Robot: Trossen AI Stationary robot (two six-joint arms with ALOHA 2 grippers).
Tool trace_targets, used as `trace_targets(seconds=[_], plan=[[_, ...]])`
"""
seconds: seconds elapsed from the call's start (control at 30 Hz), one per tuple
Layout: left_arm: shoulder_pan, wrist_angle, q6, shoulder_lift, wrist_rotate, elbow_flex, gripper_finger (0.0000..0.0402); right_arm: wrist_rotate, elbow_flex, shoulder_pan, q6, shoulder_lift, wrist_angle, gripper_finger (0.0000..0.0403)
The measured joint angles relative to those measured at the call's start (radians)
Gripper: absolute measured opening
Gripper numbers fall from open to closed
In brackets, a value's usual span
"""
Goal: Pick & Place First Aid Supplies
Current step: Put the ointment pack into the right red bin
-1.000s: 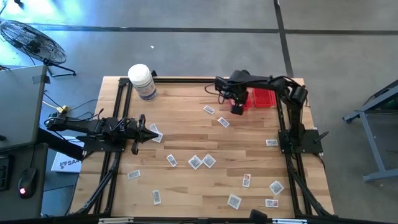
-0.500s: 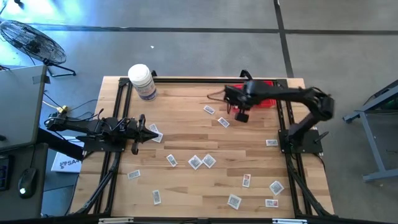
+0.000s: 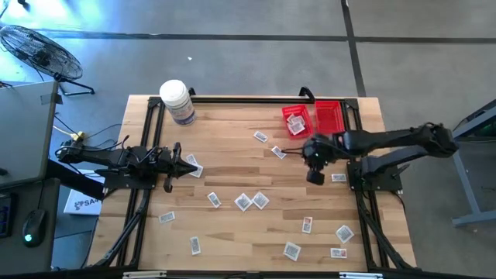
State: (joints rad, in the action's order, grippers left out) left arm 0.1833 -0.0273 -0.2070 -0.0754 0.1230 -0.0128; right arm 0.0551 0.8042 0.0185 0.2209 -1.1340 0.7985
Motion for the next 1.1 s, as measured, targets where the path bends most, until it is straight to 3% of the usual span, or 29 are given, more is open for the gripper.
trace_targets(seconds=[0.13, 0.4, 0.5, 0.83, 1.1], plan=[[0.000, 0.000, 0.000, 0.000, 0.000, 0.000, 0.0001, -0.065, -0.067, -0.108, 0.083, -0.006, -0.112, 0.0060], [0.000, 0.000, 0.000, 0.000, 0.000, 0.000, 0.0001, -0.069, -0.107, -0.351, 0.208, -0.083, -0.306, 0.0114], [0.000, 0.000, 0.000, 0.000, 0.000, 0.000, 0.0001, -0.050, -0.107, -0.413, 0.312, -0.114, -0.296, 0.0119], [0.000, 0.000, 0.000, 0.000, 0.000, 0.000, 0.0001, 0.002, -0.107, -0.633, 0.409, -0.230, -0.324, 0.0117], [0.000, 0.000, 0.000, 0.000, 0.000, 0.000, 0.0001, 0.125, -0.106, -0.676, 0.454, -0.331, -0.373, 0.0135]])
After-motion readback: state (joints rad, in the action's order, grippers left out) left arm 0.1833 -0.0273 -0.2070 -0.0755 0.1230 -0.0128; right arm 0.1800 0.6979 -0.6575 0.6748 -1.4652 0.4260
